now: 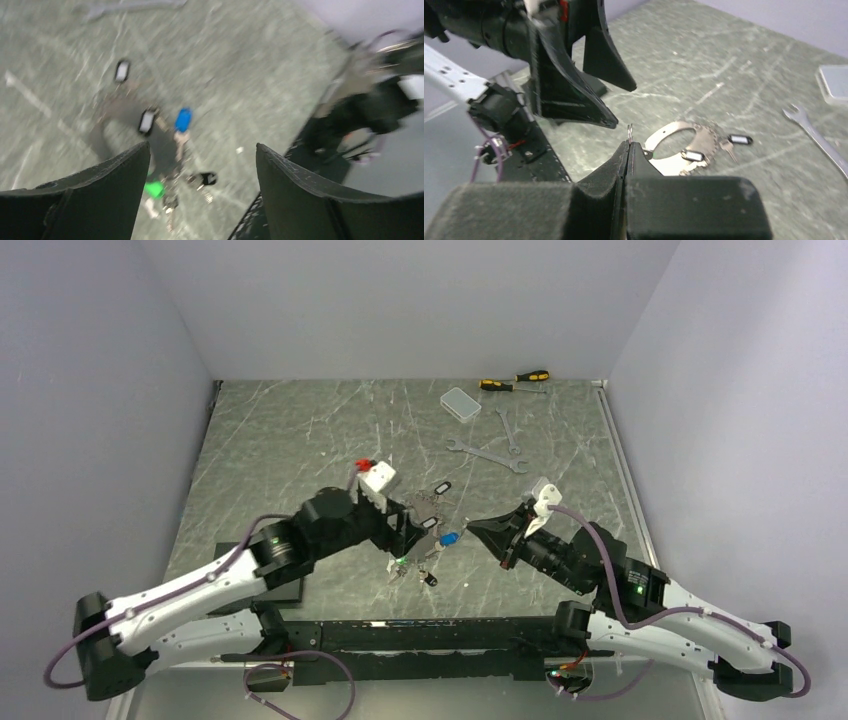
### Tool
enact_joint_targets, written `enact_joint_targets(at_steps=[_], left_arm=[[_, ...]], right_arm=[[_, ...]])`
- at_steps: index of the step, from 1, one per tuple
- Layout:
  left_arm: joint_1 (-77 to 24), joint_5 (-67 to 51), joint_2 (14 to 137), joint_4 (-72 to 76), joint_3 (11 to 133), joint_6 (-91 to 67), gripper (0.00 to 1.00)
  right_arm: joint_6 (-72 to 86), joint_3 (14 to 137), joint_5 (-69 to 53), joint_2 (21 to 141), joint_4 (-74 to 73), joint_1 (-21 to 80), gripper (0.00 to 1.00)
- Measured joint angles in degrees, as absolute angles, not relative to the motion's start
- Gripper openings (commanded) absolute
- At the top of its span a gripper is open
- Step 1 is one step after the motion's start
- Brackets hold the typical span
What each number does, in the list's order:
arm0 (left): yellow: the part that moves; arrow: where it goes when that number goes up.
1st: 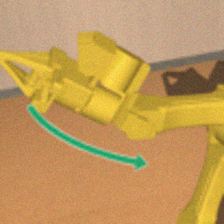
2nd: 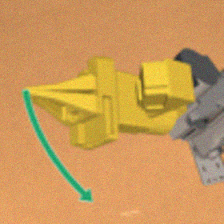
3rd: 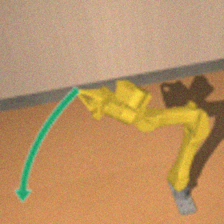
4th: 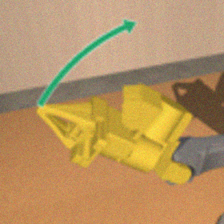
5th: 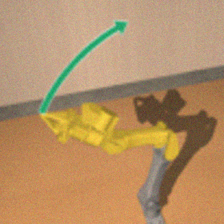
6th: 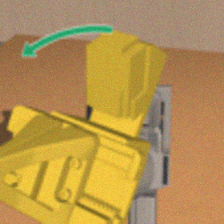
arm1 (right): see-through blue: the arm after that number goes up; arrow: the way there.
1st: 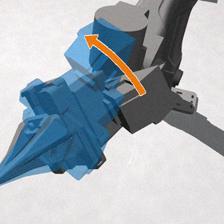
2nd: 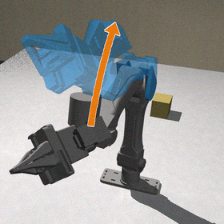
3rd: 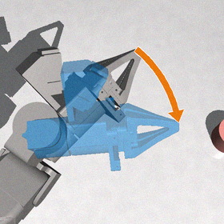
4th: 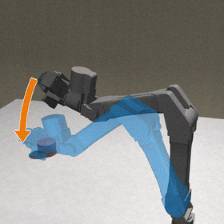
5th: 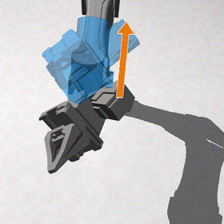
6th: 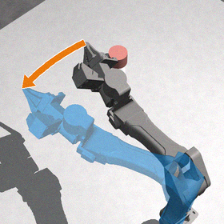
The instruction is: Put the keys on the keyring
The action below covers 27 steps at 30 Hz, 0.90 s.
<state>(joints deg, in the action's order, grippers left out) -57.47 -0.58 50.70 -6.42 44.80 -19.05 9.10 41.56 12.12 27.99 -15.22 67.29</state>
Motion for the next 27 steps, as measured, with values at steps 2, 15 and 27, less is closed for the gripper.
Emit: enact_joint_targets(at_steps=[2, 15, 27], left_arm=[[-57.47, 3.53, 55.20, -9.47, 44.95, -19.00, 0.77], [-57.32, 11.00, 77.67, -18.20, 47.72, -20.64, 0.51], [-56.90, 9.26, 87.85, -15.99, 53.25, -20.16, 0.51]], right_arm=[[10.04, 40.82, 15.35, 27.68, -16.69, 67.29, 0.00], [12.47, 39.20, 22.57, 26.83, -20.45, 67.29, 0.00], [14.57, 39.11, 24.84, 26.41, -21.52, 67.29, 0.00]])
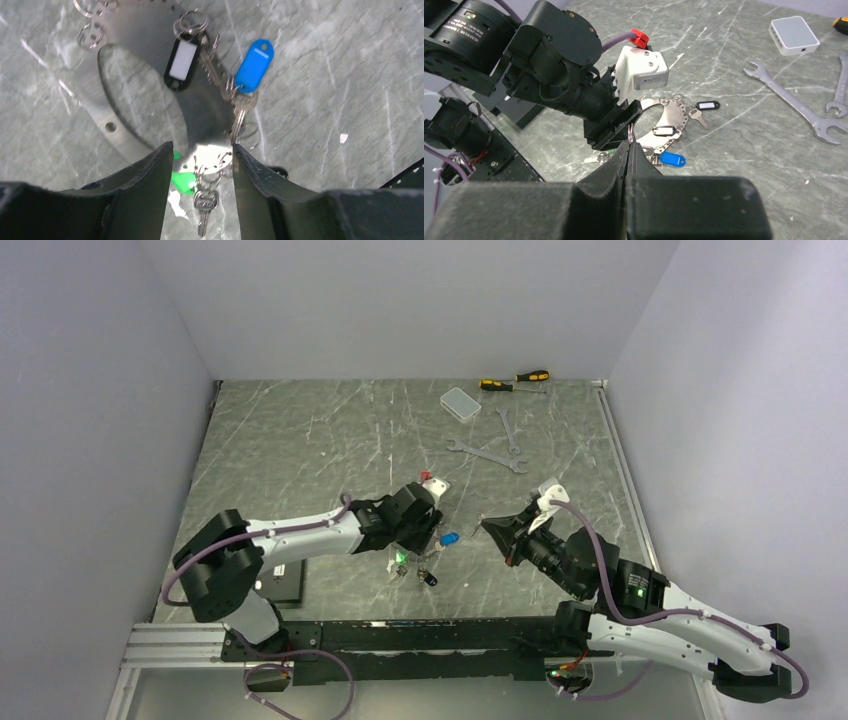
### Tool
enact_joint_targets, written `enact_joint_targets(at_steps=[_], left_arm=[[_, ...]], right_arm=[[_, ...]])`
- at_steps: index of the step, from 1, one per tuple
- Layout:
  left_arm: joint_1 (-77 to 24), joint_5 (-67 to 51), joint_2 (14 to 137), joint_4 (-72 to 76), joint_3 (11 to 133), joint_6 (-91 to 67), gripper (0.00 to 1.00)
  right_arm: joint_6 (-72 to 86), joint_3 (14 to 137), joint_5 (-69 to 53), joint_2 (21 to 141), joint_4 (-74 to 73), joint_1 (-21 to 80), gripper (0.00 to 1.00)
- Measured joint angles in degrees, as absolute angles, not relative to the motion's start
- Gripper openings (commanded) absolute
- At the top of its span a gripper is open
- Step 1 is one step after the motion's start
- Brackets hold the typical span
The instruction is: Put the keys on the keyring
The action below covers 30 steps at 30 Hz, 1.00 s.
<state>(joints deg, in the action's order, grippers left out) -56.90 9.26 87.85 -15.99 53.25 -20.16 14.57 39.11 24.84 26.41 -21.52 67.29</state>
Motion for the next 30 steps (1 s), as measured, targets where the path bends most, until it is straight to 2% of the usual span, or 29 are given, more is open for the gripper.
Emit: enact_joint_targets(at_steps=[9, 22, 30], left_arm=[[-56.84, 5.19, 95.18, -9.06, 56.10, -16.67, 0.45], [-53.15, 2.85, 99.79, -6.66, 61.73, -14.39, 0.41], [-52.53, 1.76, 104.55, -6.57, 63.96, -13.98, 0.33]], right_arm=[[17.82, 39.11, 30.63, 22.63, -25.12, 67.29, 0.00], [18.72, 39.11, 31.51, 20.86, -26.63, 67.29, 0.00], [18.72, 39.11, 31.48, 20.23, -26.92, 67.29, 0.00]])
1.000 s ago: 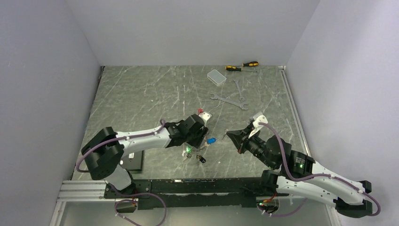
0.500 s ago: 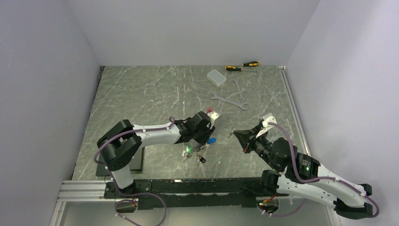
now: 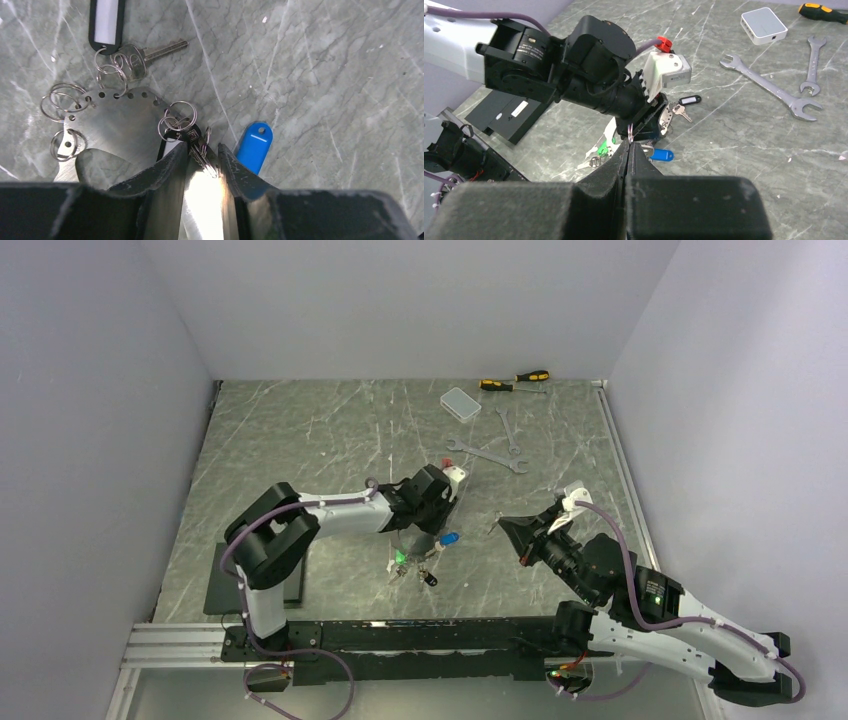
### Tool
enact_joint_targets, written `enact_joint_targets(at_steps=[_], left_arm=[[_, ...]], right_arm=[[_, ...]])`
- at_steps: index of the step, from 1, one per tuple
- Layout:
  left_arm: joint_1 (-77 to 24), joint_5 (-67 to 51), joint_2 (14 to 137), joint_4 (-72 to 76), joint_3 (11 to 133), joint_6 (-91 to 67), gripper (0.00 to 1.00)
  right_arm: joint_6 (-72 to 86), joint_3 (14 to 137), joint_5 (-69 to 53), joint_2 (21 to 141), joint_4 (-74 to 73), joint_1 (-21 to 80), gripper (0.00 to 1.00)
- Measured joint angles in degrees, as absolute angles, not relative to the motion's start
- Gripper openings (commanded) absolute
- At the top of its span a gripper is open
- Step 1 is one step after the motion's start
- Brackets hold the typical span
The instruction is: Put the keys on the keyring
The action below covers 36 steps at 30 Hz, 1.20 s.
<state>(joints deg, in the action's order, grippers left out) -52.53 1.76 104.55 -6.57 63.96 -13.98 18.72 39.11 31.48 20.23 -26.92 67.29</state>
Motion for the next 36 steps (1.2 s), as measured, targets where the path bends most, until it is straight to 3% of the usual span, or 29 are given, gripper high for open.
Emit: enact_joint_targets(at_steps=[9, 16, 28, 36], left_arm=[[-52.34, 0.84, 106.52, -6.59, 64.66, -13.06, 0.22], [-52.31, -0.16, 106.74, -6.68, 64.75, -12.64, 0.00], [-52.31, -3.66, 106.02, -6.76, 64.77, -11.42, 0.00], [-52.31, -6.50, 96.66, -9.47, 64.62, -8.69, 0.00]], right_arm=[[18.72, 39.11, 31.46, 20.23, -26.96, 67.29, 0.00], [18.72, 39.11, 31.44, 20.23, -26.96, 67.29, 0.00], [19.14, 39.11, 31.44, 20.23, -26.98, 67.29, 0.00], [19.62, 39.11, 31.44, 20.10, -27.18, 67.29, 0.00]])
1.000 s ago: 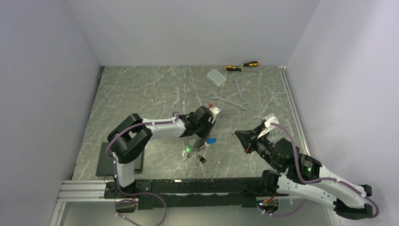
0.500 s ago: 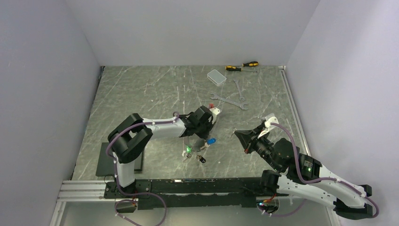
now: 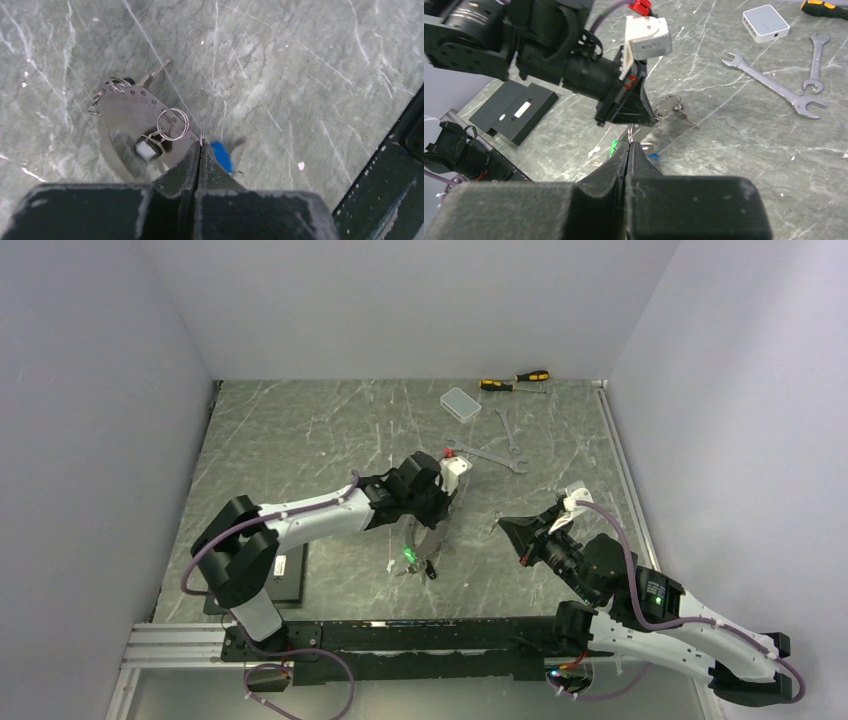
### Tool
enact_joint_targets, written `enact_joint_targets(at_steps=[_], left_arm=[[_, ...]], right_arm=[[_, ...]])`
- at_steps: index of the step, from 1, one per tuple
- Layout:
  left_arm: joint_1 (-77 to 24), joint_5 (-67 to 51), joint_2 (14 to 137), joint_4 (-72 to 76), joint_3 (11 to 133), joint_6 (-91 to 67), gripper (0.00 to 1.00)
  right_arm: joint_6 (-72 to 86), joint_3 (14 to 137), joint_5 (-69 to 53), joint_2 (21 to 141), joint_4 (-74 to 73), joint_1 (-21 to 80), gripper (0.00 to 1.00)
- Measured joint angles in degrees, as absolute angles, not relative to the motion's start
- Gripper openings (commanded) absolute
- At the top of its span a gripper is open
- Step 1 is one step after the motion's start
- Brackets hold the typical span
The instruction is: Put the keys on the keyring
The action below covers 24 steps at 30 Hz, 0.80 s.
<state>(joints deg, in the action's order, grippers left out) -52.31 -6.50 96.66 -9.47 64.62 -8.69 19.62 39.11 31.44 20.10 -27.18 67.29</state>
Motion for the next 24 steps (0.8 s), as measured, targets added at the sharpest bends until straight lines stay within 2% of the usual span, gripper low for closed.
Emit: enact_joint_targets(at_steps=[13, 24], left_arm=[[-52.31, -10.61, 84.58, -16.78, 54.72, -6.22, 0.00], [-52.31, -17.21, 74.52, -18.79, 54.50, -6.04, 0.00]], right_arm=[[19.75, 39.11, 31.09, 19.88, -27.24, 67.29, 0.00], [18.44, 39.16, 25.96, 23.20, -26.04, 67.29, 0.00]])
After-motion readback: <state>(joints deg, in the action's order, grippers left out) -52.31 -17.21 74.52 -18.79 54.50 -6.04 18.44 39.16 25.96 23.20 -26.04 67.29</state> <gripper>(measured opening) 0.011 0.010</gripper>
